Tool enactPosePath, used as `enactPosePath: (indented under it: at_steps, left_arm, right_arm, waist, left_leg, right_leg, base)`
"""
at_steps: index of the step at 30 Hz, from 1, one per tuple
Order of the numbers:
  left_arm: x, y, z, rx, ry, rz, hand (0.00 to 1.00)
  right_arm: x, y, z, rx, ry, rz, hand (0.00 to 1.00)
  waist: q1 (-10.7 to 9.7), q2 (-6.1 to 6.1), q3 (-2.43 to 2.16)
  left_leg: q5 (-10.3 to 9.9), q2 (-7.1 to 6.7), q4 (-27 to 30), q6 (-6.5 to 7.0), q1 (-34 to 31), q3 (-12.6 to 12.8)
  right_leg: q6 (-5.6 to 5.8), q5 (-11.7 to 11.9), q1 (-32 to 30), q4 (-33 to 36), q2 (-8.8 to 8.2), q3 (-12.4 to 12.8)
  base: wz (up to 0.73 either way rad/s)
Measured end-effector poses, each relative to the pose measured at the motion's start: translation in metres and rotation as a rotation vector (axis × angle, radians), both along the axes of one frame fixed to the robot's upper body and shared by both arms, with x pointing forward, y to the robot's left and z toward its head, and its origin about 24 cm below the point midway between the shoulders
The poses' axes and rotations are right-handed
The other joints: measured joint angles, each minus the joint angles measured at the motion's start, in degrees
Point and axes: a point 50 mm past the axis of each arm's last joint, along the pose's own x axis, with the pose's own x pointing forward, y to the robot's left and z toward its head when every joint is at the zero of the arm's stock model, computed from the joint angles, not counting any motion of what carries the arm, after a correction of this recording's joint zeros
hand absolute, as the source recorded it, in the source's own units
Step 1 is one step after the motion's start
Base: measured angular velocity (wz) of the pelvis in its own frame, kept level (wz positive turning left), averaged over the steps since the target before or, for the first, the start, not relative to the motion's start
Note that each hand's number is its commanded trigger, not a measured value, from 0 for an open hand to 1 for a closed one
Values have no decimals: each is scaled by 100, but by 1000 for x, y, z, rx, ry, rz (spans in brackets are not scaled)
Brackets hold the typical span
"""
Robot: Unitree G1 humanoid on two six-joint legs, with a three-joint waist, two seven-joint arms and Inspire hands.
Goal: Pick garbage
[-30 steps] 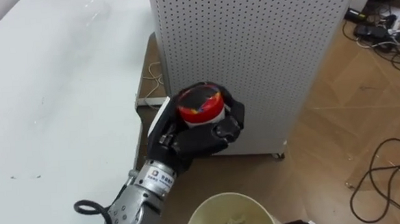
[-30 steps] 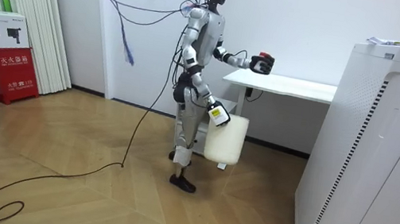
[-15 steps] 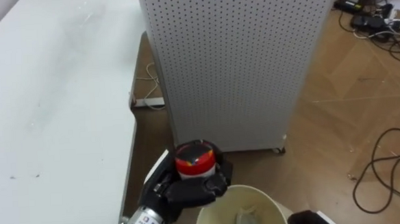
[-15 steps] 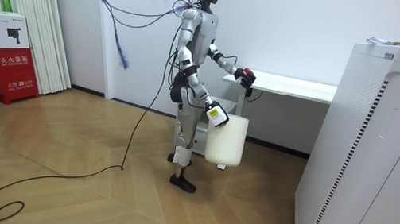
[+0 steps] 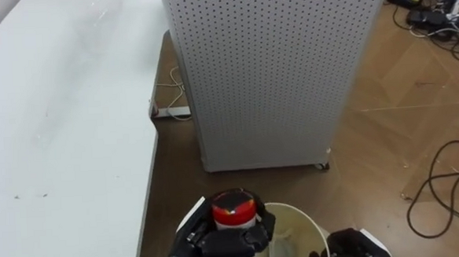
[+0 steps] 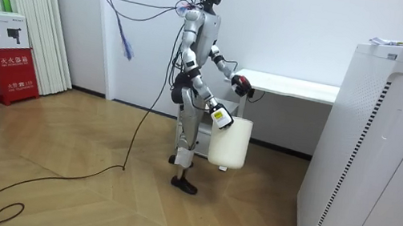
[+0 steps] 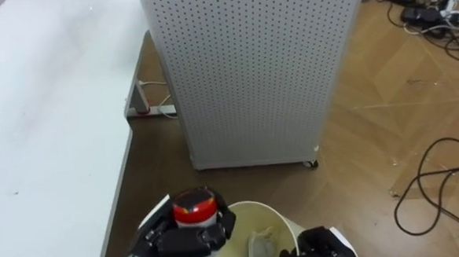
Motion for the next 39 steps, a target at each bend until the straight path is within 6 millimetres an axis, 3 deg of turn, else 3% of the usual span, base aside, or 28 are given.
enactPosePath:
  at_steps: [1,2,3,12,22,39]
  left_arm:
    - [0,0,-1,0,2,-5,91]
    - [-1,-2,-1,-2,3,-17,36]
    - [-1,-2,-1,-3,3,-22,0]
    - [-5,-10,-2,-28,14,-76,0]
    - [-9,-20,-2,-62,19,-155,0]
    - [-8,-35,9,-128,-19,-234,0]
  right_arm:
    - [1,0,1,0,-2,1,100]
    - [3,0,2,-1,-8,3,100]
    - [4,1,3,0,-10,4,100]
    - [6,3,4,17,-8,29,100]
    - [9,5,6,15,-13,59,100]
    - [9,-2,7,35,-21,-5,100]
  waist:
    - [3,-2,1]
    - [3,-4,2]
    - [3,-5,3]
    - [3,-49,31]
    - [-110,-40,25]
    - [-128,95,10]
  left_leg:
    - [0,-1,0,0,0,0]
    - [0,-5,0,0,-3,1]
    - [0,-6,1,1,-4,1]
    - [6,-40,35,10,-75,23]
    - [5,-52,128,10,-141,20]
    - [4,-66,117,13,37,107]
  right_leg:
    - [2,-3,0,0,-1,-2]
    - [5,-9,0,0,-8,-7]
    - [7,-10,0,-1,-10,-9]
    - [16,-16,-62,17,-46,-33]
    - [18,-16,-63,13,-56,-48]
    - [21,-21,34,105,-19,111]
  base:
    - [5]
    - [0]
    - [4]
    - [1]
    - [2]
    - [-2]
